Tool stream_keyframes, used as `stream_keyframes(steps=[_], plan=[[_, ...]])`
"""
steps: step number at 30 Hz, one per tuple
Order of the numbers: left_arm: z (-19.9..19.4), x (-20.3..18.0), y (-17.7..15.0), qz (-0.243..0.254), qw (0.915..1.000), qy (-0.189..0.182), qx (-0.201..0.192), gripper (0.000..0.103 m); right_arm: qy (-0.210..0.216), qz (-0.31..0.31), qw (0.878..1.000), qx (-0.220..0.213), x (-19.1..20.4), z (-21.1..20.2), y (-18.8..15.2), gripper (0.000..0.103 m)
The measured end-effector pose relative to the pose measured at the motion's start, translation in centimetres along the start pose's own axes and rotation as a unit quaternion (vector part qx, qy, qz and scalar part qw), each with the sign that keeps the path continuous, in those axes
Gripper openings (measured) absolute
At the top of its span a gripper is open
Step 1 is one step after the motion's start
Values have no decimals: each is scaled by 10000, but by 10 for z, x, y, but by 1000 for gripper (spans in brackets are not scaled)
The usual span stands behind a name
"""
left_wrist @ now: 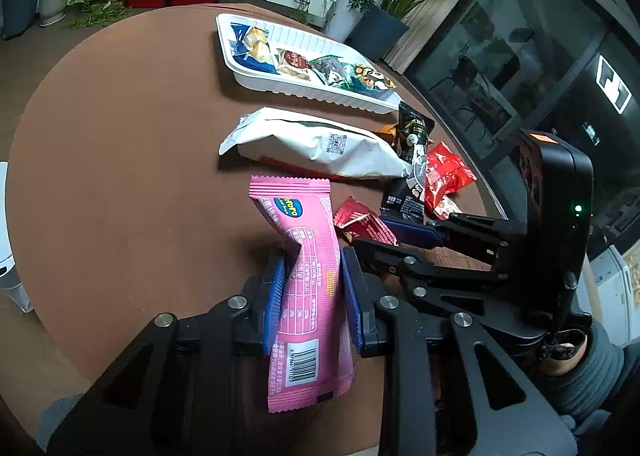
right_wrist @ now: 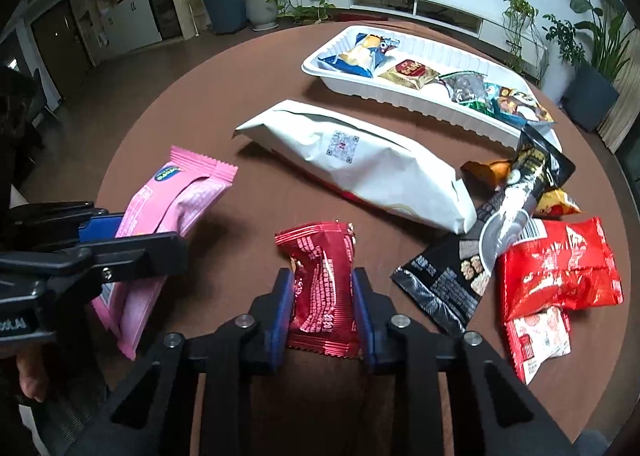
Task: Organize snacks
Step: 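Carry the pink bar with the left gripper while the right gripper carries the red candy to the tray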
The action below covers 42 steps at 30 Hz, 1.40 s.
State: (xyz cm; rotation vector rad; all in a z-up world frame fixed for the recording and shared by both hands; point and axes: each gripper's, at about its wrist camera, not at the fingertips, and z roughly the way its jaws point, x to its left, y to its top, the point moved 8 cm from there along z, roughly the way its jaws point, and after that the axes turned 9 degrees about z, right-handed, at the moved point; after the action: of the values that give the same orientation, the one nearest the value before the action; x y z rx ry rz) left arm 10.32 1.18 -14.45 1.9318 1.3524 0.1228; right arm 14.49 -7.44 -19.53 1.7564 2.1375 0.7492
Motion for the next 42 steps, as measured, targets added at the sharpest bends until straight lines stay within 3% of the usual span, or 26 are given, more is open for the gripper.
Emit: stream_keyframes(steps=[3,26,33,42], plan=[[-1,0,-1,-17,10000,-14,-23,25,71,70,9999,-33,-1,-6,-1,20],[1,-17,9,4,9998,-167,-106,25,677,686,9952,-171,-26,-42,1,19],[-4,-19,32,20,9995,-244,-222,25,748,1204,9887,-489,-70,-65,23,19],[-7,-13,94,138,9986,-168,-478,25,438,1801,9769,-1060,-152,-101,68,19]])
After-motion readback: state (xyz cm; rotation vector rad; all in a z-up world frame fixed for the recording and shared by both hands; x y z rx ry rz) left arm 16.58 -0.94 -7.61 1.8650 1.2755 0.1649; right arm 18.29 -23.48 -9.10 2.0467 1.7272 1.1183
